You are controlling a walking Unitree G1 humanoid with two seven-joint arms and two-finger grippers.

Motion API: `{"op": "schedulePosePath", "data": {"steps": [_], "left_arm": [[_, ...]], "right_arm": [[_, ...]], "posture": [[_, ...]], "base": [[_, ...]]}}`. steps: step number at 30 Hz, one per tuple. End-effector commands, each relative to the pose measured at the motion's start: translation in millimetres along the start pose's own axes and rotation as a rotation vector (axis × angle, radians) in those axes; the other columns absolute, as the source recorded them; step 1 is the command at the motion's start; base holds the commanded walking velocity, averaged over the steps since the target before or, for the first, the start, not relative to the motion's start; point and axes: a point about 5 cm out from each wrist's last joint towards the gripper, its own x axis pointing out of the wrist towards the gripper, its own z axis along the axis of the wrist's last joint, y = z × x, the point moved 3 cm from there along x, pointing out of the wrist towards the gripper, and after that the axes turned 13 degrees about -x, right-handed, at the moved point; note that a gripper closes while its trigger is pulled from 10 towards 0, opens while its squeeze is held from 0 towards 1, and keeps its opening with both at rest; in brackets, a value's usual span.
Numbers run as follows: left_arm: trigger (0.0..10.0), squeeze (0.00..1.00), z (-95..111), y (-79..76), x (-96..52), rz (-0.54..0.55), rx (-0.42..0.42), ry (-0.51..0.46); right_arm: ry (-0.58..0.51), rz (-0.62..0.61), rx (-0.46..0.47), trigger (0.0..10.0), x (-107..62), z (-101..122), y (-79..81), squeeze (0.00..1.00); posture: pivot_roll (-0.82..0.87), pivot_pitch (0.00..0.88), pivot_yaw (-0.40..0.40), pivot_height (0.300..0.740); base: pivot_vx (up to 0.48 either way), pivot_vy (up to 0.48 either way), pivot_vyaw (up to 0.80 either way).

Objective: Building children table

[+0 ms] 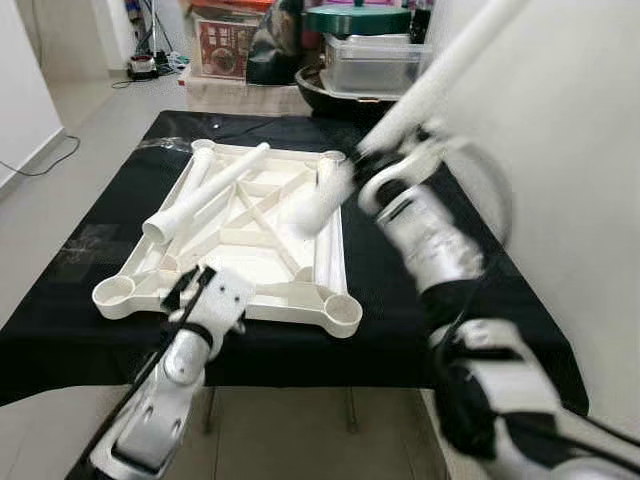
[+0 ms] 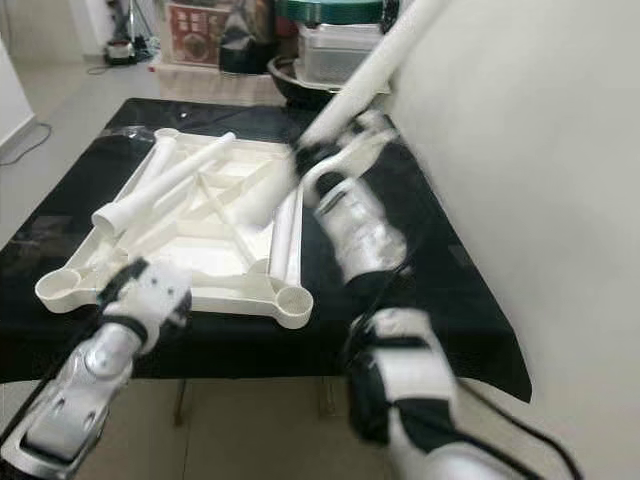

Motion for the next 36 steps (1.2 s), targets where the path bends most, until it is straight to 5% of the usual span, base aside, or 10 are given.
{"op": "schedulePosePath", "data": {"steps": [1, 9, 13, 36], "left_arm": [[10.0, 0.00, -0.4, -9.6, -3.2, -0.049, -0.001, -0.002], [10.0, 0.00, -2.4, 0.6, -5.2, 0.014, -0.038, -0.011], [10.0, 0.00, 7.6, 12.8, -10.2, 0.049, -0.179, -0.070], [10.0, 0.00, 17.9, 9.0, -14.4, -0.003, -0.364, -0.125]], "right_arm": [[-0.036, 0.014, 0.000, 0.0, 3.8, 5.4, 3.5, 0.00], [-0.105, 0.128, -0.089, 0.0, 1.6, 8.9, 23.8, 0.00], [-0.093, 0.168, -0.122, 0.0, -3.7, -4.0, 29.8, 0.00], [-0.068, 0.221, -0.163, 0.0, -15.3, -26.8, 37.5, 0.00]], "posture": [[0.17, 0.000, -0.118, 0.740], [0.17, 0.000, -0.109, 0.740], [0.17, 0.000, -0.108, 0.740], [0.16, 0.000, -0.107, 0.740]], "base": [[0.000, 0.000, 0.00], [0.000, 0.000, 0.00], [0.000, 0.000, 0.00], [0.000, 0.042, 0.00]]}}
